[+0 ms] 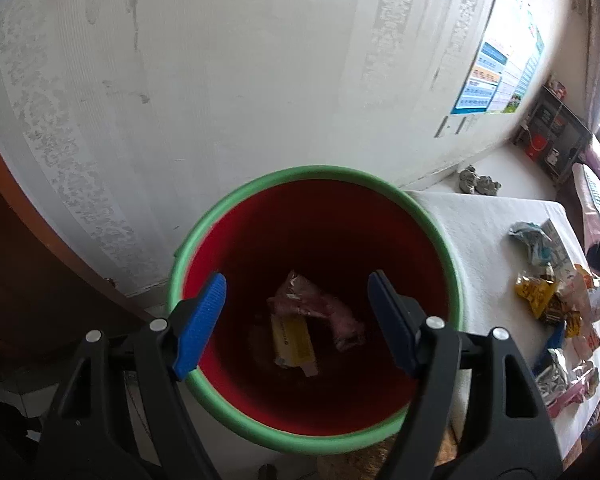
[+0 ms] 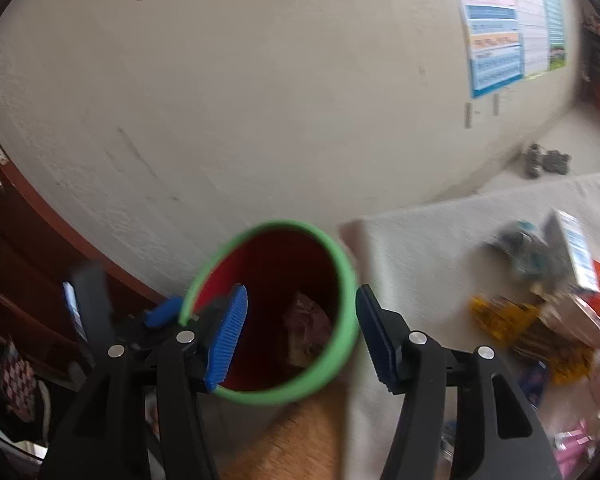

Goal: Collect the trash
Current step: 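Grasp the blue wrapper with the left gripper while the right grasps the white printed paper wrapper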

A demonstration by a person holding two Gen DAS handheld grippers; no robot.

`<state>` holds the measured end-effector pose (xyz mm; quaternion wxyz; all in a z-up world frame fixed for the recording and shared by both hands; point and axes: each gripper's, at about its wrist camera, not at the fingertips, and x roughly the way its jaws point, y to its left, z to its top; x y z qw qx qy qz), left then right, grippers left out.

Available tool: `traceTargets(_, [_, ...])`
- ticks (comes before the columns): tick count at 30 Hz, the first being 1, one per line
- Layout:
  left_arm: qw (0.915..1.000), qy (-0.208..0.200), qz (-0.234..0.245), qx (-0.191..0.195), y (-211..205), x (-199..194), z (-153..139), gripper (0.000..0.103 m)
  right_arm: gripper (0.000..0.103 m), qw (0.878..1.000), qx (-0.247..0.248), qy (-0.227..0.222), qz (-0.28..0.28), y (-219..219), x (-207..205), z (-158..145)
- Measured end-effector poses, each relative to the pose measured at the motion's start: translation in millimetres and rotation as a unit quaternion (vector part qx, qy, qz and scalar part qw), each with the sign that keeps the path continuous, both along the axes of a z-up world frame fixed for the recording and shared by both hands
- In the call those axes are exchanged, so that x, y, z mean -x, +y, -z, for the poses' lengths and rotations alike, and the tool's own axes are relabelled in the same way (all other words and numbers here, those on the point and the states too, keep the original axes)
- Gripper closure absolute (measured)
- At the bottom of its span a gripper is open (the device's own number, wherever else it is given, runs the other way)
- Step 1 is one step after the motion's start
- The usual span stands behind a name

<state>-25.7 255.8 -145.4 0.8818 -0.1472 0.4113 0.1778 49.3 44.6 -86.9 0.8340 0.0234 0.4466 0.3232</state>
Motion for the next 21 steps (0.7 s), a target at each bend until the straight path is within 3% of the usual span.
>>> traceTargets(8, [0.9990, 0.004, 0.045, -0.004, -34.7, -11.4, -1.4, 0.031, 0.046, 0.997, 0.023, 0.013, 0.077, -72.2, 14.0, 18.8])
traceTargets(10, [0.9983, 0.004, 0.057, -0.005, -47.2, -15.4, -4.8, 0.031, 0.041, 0.994, 0.029, 0.005, 0.102, -96.6, 17.5, 18.3])
traceTargets(15, [0.9950, -0.009, 0.099, -0.005, -87.3, -27.1, -20.6, 0.029, 0.040, 0.984, 0.052, 0.000, 0.168, -157.5, 24.1, 23.2])
traceTargets(21, [0.9832, -0.003, 0.181, 0.020, -158.6, -45.9, -21.7, 0.028, 0.040, 0.969, 0.034, 0.034, 0.241, -221.1, 37.4, 41.5])
